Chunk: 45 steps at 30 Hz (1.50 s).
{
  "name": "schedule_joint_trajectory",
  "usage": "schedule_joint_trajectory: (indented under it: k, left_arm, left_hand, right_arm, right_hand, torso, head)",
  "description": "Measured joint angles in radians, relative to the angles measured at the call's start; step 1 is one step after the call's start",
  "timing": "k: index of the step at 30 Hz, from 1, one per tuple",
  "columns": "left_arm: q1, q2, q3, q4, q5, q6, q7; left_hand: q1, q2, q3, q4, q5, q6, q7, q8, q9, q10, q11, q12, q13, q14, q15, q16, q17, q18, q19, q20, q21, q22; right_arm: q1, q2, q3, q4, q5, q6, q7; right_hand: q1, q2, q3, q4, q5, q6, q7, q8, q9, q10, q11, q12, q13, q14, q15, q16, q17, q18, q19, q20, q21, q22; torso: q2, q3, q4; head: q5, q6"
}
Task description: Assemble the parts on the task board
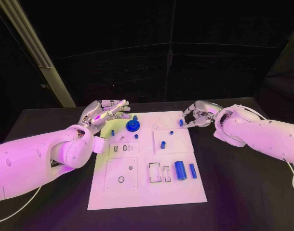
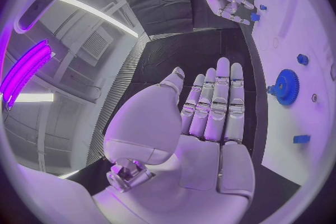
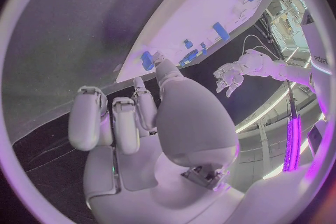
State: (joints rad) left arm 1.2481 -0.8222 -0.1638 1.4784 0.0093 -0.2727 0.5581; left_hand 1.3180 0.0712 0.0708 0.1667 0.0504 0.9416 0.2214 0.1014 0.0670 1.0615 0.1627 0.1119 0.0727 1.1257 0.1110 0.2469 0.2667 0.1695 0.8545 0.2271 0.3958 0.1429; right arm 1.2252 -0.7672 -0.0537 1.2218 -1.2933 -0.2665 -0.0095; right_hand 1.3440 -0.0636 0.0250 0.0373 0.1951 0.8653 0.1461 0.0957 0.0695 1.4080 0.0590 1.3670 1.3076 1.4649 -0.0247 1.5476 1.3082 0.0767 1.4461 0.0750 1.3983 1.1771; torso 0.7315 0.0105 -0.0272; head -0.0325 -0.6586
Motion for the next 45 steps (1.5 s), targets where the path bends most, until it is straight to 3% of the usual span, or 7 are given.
schedule_joint_trajectory:
  k: [6, 16, 45]
  left_arm:
    - [0.0, 0.001, 0.0, -0.002, 0.0, 0.002, -0.002]
    - [-0.001, 0.003, 0.0, -0.004, 0.0, 0.004, -0.005]
    - [-0.001, 0.002, 0.0, -0.004, 0.001, 0.007, -0.007]
  left_hand:
    - [0.0, 0.0, 0.0, 0.0, 0.0, 0.0, 0.0, 0.0, 0.0, 0.0, 0.0, 0.0, 0.0, 0.0, 0.0, 0.0, 0.0, 0.0, 0.0, 0.0, 0.0, 0.0]
    - [0.0, 0.0, 0.0, 0.0, 0.0, 0.0, 0.0, 0.0, 0.0, 0.0, 0.0, 0.0, 0.0, 0.0, 0.0, 0.0, 0.0, 0.0, 0.0, 0.0, 0.0, 0.0]
    - [0.0, 0.0, 0.003, -0.003, 0.0, 0.0, 0.0, 0.0, 0.0, 0.0, 0.0, 0.0, 0.0, 0.0, 0.0, -0.004, 0.001, 0.0, 0.0, 0.0, -0.004, -0.001]
  right_arm:
    - [-0.007, 0.014, 0.0, -0.004, 0.003, 0.005, -0.003]
    - [-0.013, 0.034, 0.0, -0.027, 0.011, 0.012, -0.003]
    - [-0.016, 0.064, 0.0, -0.063, 0.017, 0.029, -0.001]
  right_hand:
    - [0.002, 0.008, 0.0, 0.0, 0.0, 0.0, 0.0, 0.005, 0.001, 0.0, 0.0, 0.0, 0.0, -0.002, 0.002, 0.003, 0.0, 0.0, -0.004, 0.004, 0.004, 0.004]
    - [0.025, 0.057, 0.01, -0.01, -0.038, 0.028, 0.001, 0.023, 0.004, 0.01, 0.002, 0.012, 0.002, 0.002, 0.005, 0.007, 0.0, 0.0, 0.0, 0.007, 0.016, 0.026]
    - [0.03, 0.088, 0.03, -0.015, -0.046, 0.082, 0.001, 0.031, 0.003, 0.022, 0.0, 0.023, 0.003, 0.002, 0.005, 0.011, 0.0, 0.0, 0.0, 0.007, 0.026, 0.045]
  torso:
    - [0.0, 0.0, 0.0]
    - [0.0, 0.0006, 0.0014]
    - [-0.001, 0.0027, -0.0005]
  head:
    - [0.003, -0.003]
    - [0.007, -0.006]
    - [0.012, -0.015]
